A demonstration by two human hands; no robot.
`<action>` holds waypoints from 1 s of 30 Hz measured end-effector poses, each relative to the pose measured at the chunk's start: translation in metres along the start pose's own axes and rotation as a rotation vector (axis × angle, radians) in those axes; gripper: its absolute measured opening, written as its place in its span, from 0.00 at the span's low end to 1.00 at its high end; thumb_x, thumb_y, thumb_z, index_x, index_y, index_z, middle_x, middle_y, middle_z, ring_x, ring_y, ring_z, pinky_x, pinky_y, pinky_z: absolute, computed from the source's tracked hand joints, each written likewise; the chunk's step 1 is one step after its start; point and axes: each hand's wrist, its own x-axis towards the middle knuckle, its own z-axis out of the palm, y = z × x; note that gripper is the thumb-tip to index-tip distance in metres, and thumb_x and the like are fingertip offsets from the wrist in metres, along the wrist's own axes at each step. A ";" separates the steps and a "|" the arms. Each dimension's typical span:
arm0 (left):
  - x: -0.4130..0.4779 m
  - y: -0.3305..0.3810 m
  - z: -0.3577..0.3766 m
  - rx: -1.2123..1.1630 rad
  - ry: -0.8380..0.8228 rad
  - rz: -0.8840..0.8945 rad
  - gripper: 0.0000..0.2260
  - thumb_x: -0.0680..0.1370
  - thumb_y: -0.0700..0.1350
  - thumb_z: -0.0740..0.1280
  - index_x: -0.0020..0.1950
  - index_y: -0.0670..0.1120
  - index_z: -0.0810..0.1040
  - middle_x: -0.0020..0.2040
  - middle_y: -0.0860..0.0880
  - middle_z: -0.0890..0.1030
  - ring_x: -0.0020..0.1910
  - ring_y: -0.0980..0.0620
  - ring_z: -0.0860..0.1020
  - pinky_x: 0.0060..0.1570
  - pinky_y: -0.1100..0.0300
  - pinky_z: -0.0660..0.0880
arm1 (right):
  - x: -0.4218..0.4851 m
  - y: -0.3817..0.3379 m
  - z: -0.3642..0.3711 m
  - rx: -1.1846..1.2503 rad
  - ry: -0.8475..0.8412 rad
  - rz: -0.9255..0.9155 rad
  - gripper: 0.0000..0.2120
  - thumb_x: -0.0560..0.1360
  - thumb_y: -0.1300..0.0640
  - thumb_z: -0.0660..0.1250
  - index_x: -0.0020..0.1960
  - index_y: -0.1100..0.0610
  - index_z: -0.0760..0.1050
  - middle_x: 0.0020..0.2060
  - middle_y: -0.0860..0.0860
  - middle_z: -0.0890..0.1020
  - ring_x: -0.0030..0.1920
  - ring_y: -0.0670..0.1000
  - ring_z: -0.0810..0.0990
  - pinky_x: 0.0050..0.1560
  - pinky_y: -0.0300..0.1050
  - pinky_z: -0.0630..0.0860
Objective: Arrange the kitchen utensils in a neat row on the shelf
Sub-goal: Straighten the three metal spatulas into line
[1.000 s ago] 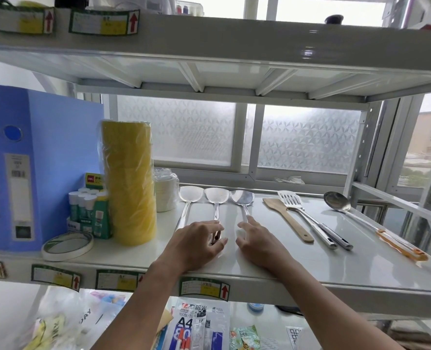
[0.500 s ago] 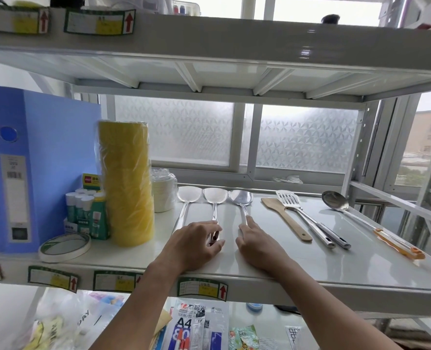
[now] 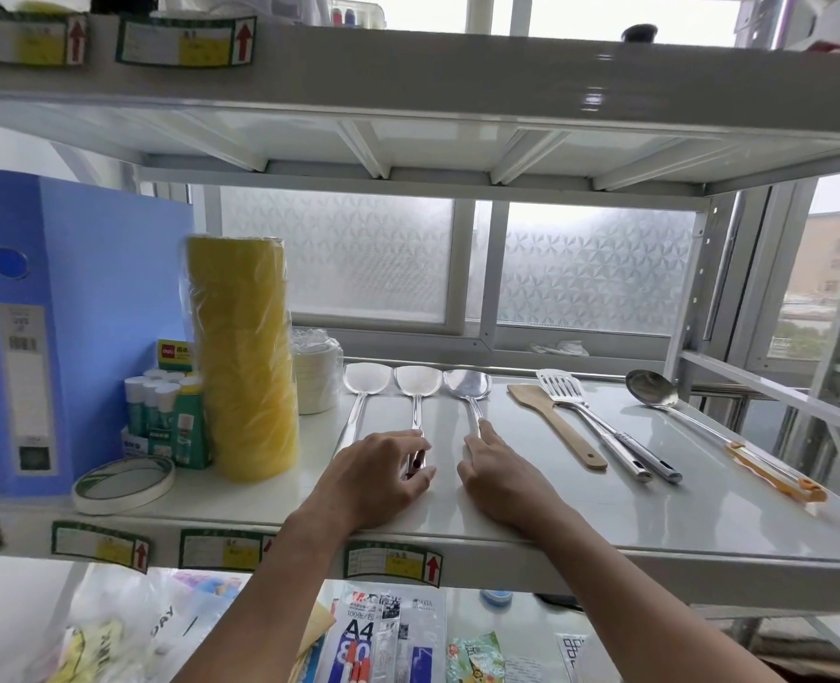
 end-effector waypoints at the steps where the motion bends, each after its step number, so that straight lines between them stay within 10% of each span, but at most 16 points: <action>1: 0.000 0.000 0.000 0.001 0.002 0.000 0.17 0.78 0.56 0.66 0.65 0.52 0.80 0.65 0.56 0.80 0.61 0.51 0.80 0.59 0.54 0.77 | 0.000 0.000 0.000 -0.001 0.001 0.000 0.21 0.79 0.51 0.53 0.67 0.61 0.69 0.79 0.57 0.59 0.75 0.58 0.67 0.68 0.55 0.67; 30: 0.000 -0.001 0.001 -0.007 0.002 -0.028 0.18 0.77 0.58 0.65 0.63 0.54 0.80 0.65 0.58 0.80 0.61 0.51 0.80 0.58 0.51 0.78 | -0.007 -0.006 -0.006 0.026 0.021 0.011 0.29 0.79 0.47 0.56 0.77 0.58 0.63 0.83 0.56 0.52 0.78 0.58 0.63 0.72 0.56 0.66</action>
